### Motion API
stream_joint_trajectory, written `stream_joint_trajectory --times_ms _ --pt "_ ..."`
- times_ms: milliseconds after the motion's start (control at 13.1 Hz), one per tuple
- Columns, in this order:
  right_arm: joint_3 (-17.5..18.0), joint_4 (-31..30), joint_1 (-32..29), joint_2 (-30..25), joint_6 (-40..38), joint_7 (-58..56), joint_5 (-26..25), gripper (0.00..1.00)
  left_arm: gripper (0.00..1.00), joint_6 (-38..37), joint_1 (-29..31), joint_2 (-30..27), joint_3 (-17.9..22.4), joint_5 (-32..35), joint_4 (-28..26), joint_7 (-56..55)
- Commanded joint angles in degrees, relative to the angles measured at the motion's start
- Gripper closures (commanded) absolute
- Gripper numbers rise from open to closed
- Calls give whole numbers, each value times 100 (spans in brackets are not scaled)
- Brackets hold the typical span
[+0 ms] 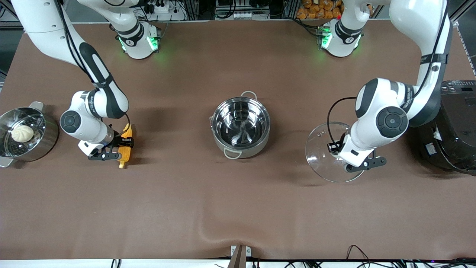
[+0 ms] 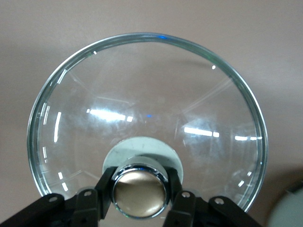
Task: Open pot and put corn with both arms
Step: 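Lift the glass lid off the pot with the left gripper, then set the lid on the table while the right gripper lifts the corn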
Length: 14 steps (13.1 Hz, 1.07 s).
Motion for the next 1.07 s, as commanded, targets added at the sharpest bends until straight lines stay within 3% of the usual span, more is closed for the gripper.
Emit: stream_joint_trajectory --times_ms 0,153,535,611,688,840,993 --pt "15 60 -21 34 -1 117 -51 100 100 1061 464 -374 -93 134 -1292 312" --pt "23 60 -4 -27 -70 108 -51 100 100 1773 606 -242 -93 135 -1803 383" --pt "41 113 136 -326 -412 126 -42 100 100 1891 632 74 -76 143 -1955 418" --pt "41 165 189 -405 -596 135 -33 100 71 1891 632 118 -67 161 -1929 418" --pt "41 244 250 -475 -807 265 -33 100 1 1891 641 119 -67 178 -1893 427" --pt "50 559 609 -564 -1386 817 -33 100 0 1760 641 -38 -32 178 -1649 392" --pt "50 1033 1223 -599 -2106 1729 -33 100 0 667 755 -319 82 187 -835 409"
